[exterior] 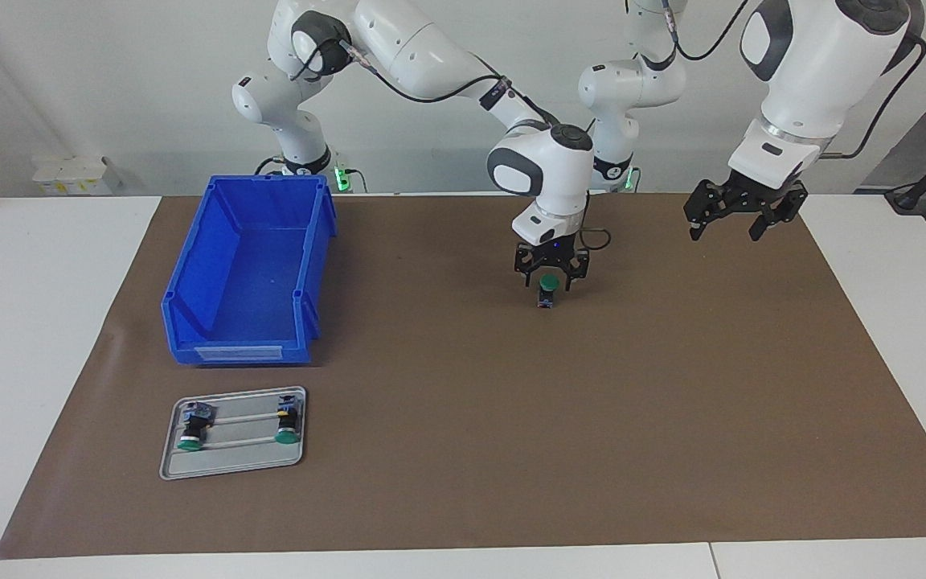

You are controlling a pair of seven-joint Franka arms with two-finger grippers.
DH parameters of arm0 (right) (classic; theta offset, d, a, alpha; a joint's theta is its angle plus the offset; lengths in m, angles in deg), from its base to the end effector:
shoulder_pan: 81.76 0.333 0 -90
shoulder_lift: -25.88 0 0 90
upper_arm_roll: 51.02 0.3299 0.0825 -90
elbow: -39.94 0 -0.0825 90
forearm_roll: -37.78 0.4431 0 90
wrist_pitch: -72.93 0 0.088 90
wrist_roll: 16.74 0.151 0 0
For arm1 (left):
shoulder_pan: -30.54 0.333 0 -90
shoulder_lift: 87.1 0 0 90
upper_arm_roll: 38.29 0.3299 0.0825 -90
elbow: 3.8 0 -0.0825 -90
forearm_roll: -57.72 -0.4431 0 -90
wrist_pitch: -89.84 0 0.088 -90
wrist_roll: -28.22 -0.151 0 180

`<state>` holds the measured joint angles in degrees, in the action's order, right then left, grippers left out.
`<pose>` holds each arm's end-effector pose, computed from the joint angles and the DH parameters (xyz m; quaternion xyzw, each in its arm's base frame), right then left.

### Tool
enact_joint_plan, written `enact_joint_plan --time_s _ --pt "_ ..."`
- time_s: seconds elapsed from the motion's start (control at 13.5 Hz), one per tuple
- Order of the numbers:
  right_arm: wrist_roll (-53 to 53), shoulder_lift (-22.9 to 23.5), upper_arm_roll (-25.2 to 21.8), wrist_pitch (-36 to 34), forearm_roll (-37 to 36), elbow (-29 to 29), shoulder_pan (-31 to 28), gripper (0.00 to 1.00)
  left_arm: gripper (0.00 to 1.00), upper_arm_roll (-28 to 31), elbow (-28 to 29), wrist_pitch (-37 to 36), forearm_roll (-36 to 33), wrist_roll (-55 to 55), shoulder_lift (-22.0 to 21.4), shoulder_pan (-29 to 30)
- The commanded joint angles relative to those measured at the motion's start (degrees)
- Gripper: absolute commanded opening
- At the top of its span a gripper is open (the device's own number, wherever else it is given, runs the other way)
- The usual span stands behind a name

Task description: Place and press button with both arms

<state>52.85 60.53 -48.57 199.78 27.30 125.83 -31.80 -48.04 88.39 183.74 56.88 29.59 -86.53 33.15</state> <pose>0.4912 0.6107 0.2640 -0.9911 0.1030 -0.0829 0.0174 0.6188 -0.0750 0.5740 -0.9986 0.0507 -0.0105 0.0057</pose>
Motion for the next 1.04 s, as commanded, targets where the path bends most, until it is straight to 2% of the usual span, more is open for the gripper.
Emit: enact_joint_plan --time_s 0.0,0.44,0.59,0.74,0.96 --pt "1.1 -1.7 0.4 1.4 -0.4 2.4 -0.5 0.00 1.00 0.0 1.7 0.1 -0.9 0.5 -1.5 0.2" --pt "0.5 -2.6 0.0 -0.1 -1.0 0.6 -2.3 0.00 1.00 0.0 1.7 0.1 -0.9 0.5 -1.5 0.2" --pt "-2.0 -9.5 0.1 -4.3 -1.1 2.3 -6.6 0.00 1.00 -0.1 1.7 0.1 -0.9 0.5 -1.5 0.2" --pt "-9.4 -17.6 0.2 -8.1 -0.9 6.1 -12.1 0.00 1.00 0.0 1.7 0.1 -0.9 0.5 -1.5 0.2" --pt "-16.5 -27.7 0.2 -8.2 -0.7 14.5 -20.8 0.00 1.00 0.0 1.7 0.1 -0.9 0.5 -1.5 0.2"
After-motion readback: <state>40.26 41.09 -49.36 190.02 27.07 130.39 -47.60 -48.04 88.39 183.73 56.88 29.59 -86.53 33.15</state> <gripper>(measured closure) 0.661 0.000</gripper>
